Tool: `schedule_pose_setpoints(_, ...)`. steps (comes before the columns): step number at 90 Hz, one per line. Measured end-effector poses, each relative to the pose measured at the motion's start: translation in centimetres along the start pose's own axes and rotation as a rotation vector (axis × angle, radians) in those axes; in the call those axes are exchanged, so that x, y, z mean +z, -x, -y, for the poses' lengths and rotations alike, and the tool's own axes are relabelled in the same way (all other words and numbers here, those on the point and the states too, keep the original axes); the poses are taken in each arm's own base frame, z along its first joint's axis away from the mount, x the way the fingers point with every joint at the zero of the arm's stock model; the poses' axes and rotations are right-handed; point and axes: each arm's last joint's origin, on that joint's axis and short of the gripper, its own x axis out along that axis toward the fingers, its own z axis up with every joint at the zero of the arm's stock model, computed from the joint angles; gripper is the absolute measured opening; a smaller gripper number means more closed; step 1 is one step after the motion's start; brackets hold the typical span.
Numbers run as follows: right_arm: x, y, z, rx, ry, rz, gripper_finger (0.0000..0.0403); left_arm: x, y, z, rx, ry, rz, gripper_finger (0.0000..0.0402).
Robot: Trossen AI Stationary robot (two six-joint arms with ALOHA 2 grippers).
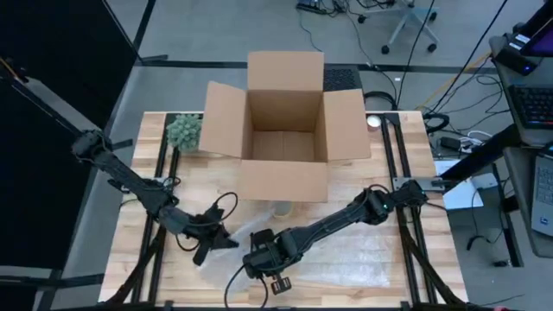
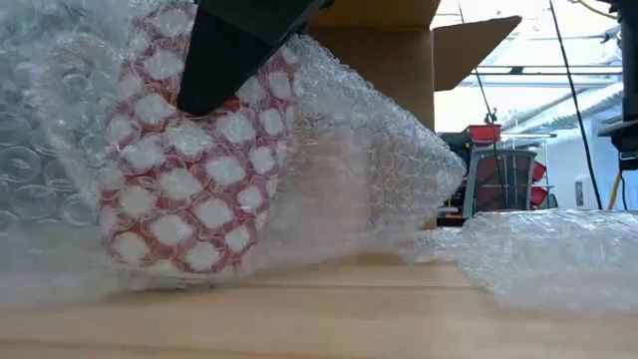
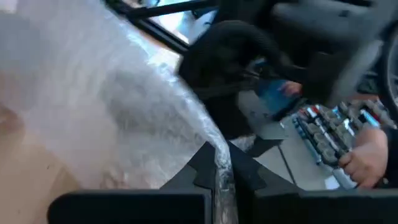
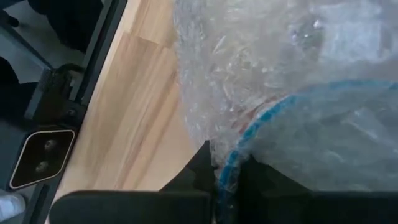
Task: Wrap mug
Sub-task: Wrap the red patterned mug with bubble wrap
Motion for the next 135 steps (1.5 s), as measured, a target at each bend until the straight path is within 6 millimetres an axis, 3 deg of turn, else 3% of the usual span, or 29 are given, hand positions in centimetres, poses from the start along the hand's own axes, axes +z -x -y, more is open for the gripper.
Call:
schedule_pose_setpoints(15,0.2,0.0,0.0,0.004,0.0,0.02,0.0009,-0.2,-0.3,-0.1,0.007,-0.01,-0.006,0.0001)
schedule_pose_setpoints(35,0.3,0.0,0.2,0.004,-0.071,0.029,0.0018,-2.3,-2.1,-1.2,0.08,0.007,-0.092,0.0001)
schedule_pose_setpoints(62,0.4,0.2,0.2,0.01,-0.134,0.034,0.0127,-3.1,-2.8,-1.0,0.042,0.013,-0.095,0.0001)
schedule_pose_setpoints(79,0.3,0.5,0.2,0.01,-0.136,0.03,0.0166,-3.0,-2.8,-1.0,0.039,0.012,-0.093,0.0001)
schedule_pose_setpoints(120,0.9,7.7,0.0,0.025,-0.17,0.143,0.0176,-3.0,-2.8,-0.9,0.015,0.016,-0.107,0.0001)
schedule_pose_setpoints(135,0.8,9.0,-0.3,0.035,-0.214,0.156,0.0176,-2.7,-2.8,-0.6,-0.004,0.017,-0.086,0.0001)
